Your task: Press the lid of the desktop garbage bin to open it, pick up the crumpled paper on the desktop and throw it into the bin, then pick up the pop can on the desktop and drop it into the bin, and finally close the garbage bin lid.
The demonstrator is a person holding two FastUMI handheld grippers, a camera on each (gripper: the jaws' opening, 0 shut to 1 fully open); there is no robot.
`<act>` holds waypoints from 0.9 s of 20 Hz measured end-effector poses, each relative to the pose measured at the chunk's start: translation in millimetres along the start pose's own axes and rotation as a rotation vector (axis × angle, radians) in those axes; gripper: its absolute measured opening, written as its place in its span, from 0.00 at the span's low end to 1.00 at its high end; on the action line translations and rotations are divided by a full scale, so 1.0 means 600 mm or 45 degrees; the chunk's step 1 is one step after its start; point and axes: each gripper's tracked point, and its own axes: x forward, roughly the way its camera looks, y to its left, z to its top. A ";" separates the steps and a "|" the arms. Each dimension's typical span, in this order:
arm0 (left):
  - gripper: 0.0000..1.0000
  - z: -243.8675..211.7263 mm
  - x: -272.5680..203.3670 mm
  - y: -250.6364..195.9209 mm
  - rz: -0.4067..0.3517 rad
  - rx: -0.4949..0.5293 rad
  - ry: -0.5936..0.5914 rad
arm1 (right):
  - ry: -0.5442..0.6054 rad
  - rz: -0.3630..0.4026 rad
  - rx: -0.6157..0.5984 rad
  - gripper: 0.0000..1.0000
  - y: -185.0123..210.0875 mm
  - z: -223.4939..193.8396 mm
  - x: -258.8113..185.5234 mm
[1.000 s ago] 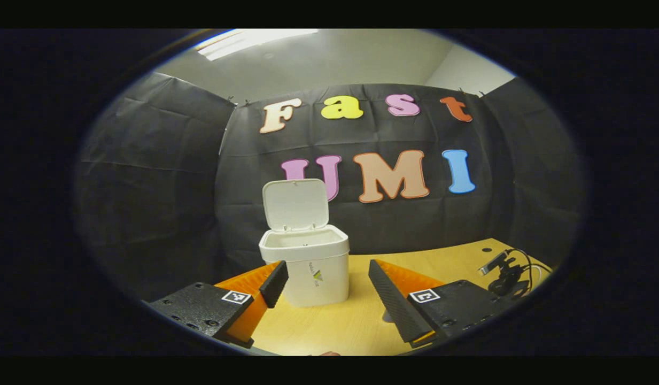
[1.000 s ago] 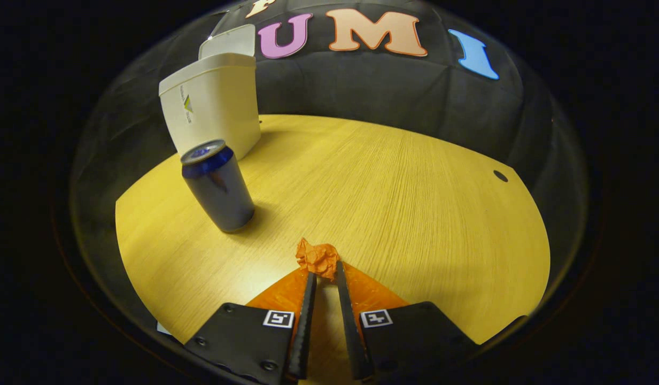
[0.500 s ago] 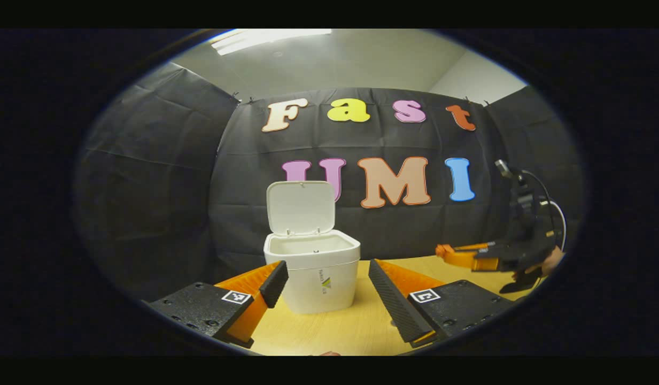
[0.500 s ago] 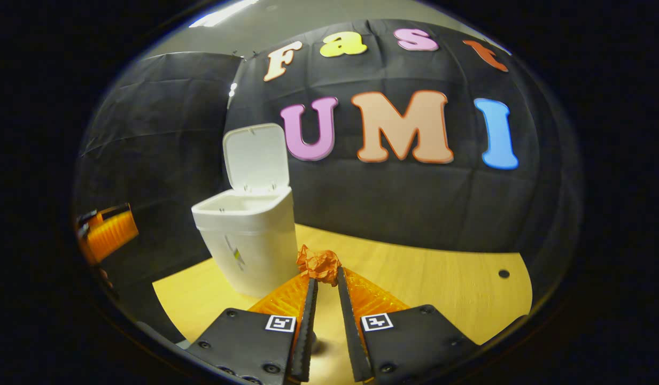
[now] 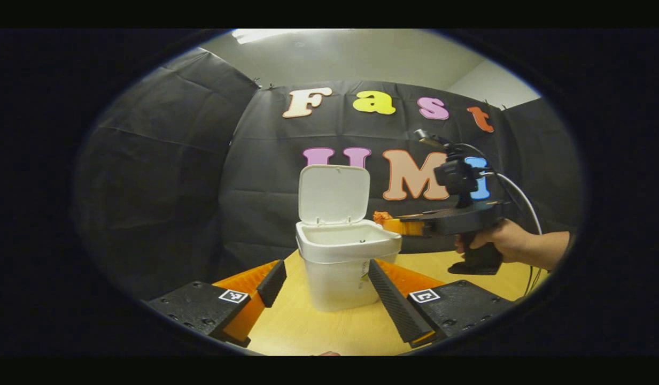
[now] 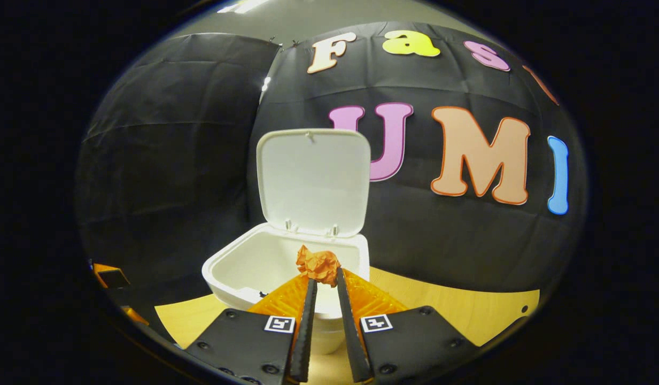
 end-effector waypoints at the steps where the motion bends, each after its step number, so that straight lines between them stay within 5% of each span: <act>1: 0.93 -0.006 -0.001 0.005 0.001 -0.001 0.006 | 0.023 -0.010 0.009 0.30 0.005 -0.009 0.017; 3: 0.93 -0.012 0.001 0.010 -0.001 -0.003 0.019 | 0.096 -0.012 0.033 0.31 0.009 -0.027 0.025; 4: 0.93 -0.014 0.001 0.010 -0.003 -0.004 0.024 | 0.062 -0.014 0.034 0.43 0.009 -0.018 0.028; 5: 0.94 -0.016 0.002 0.008 -0.006 -0.004 0.025 | 0.057 -0.034 0.025 0.44 0.004 -0.017 0.024; 8: 0.93 -0.021 0.003 -0.005 -0.028 0.000 0.028 | 0.040 -0.051 -0.025 0.78 -0.009 -0.013 0.010; 12: 0.93 -0.032 0.013 -0.077 -0.109 -0.010 0.031 | -0.045 -0.075 -0.022 0.80 -0.049 0.014 -0.064; 18: 0.93 -0.109 0.020 -0.236 -0.297 -0.015 0.064 | -0.193 -0.279 0.041 0.81 -0.235 0.008 -0.265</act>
